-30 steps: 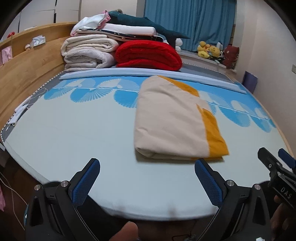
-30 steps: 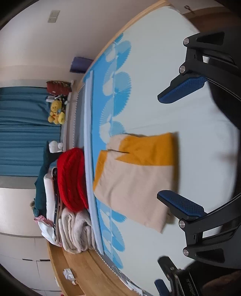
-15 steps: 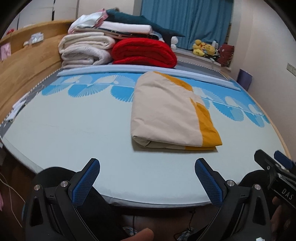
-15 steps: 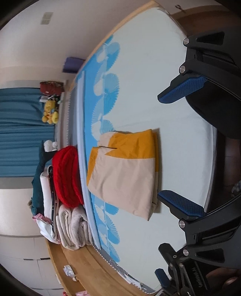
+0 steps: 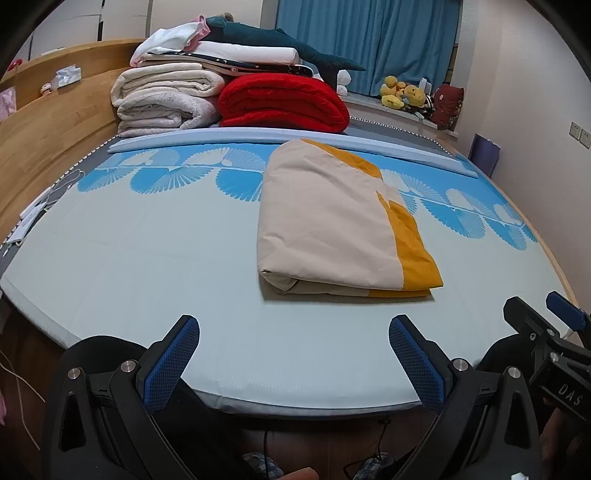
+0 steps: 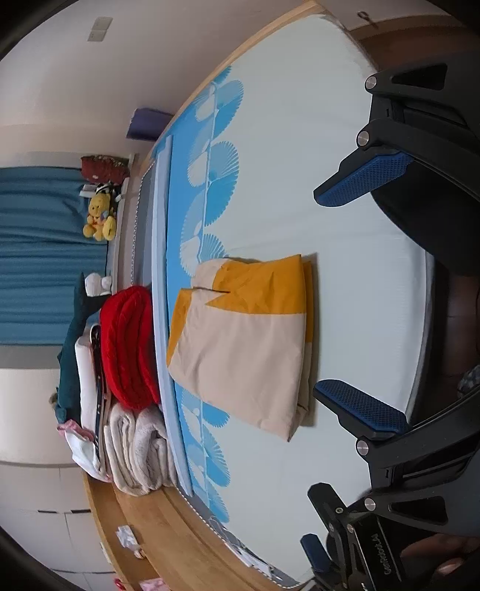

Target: Fold large clothes

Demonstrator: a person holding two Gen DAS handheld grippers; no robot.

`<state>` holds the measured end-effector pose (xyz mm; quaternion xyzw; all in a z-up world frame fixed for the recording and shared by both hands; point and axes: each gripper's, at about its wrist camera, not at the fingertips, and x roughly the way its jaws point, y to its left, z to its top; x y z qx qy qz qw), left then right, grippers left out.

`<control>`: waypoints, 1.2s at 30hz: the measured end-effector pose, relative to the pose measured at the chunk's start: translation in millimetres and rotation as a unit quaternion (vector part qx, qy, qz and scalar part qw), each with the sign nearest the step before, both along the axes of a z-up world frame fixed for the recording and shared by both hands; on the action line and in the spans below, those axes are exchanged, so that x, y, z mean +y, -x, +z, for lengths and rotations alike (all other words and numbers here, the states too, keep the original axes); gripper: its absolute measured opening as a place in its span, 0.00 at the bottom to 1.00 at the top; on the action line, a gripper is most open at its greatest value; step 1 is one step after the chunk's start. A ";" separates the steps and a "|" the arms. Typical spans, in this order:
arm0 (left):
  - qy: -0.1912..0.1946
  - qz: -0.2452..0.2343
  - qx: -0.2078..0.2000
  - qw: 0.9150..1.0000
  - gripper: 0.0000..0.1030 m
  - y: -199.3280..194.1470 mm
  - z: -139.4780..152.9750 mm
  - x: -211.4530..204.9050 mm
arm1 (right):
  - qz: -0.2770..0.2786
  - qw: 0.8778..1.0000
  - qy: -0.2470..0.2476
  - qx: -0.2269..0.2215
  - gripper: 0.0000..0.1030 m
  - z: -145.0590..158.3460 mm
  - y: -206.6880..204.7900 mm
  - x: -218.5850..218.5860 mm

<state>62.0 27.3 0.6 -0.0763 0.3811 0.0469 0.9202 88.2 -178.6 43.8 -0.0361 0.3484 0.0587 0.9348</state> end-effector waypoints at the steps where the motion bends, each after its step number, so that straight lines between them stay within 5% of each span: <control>1: 0.001 0.000 0.001 1.000 0.99 0.1 0.0 0.3 | 0.002 1.000 0.002 0.000 0.92 -0.1 0.2 0.9; 36: 0.006 -0.010 0.001 1.000 0.99 -0.5 0.0 -1.7 | 0.029 0.999 0.001 -0.018 0.92 5.3 6.6 4.4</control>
